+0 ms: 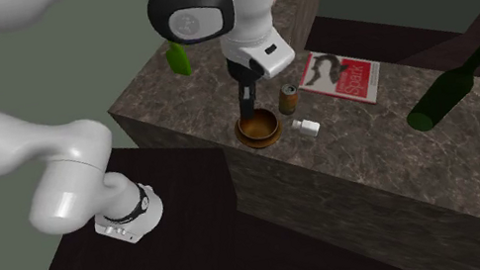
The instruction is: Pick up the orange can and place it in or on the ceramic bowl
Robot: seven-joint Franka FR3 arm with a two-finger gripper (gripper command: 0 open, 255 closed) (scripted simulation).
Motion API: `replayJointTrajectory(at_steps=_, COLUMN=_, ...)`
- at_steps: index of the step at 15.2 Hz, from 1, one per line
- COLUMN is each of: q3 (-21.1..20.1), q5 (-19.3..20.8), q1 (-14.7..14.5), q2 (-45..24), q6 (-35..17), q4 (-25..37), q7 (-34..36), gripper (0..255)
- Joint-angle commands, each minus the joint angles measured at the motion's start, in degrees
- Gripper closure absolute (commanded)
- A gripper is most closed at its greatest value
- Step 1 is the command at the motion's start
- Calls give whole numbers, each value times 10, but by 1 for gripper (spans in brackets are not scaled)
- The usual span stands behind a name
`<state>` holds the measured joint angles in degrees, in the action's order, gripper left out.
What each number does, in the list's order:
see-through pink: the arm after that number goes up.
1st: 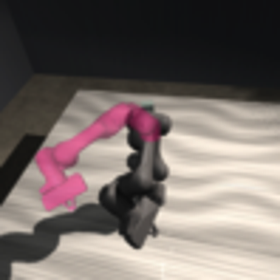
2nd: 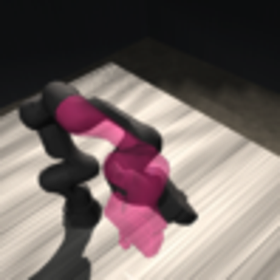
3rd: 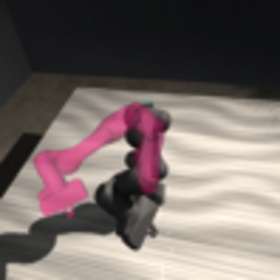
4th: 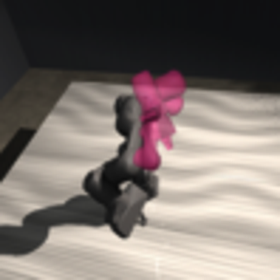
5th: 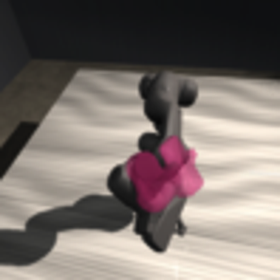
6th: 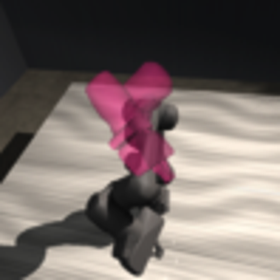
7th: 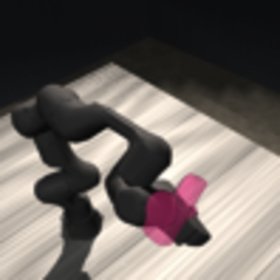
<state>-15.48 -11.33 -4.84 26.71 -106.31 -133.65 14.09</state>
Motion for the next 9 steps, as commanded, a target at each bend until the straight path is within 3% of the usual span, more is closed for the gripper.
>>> replayJointTrajectory(at_steps=1, q3=-21, q5=0, q1=-3, q2=-38, q6=-27, q4=13, q7=23, gripper=0)
replayJointTrajectory(at_steps=9, q3=-87, q5=39, q1=-10, q2=-201, q6=-120, q4=82, q7=117, gripper=0)
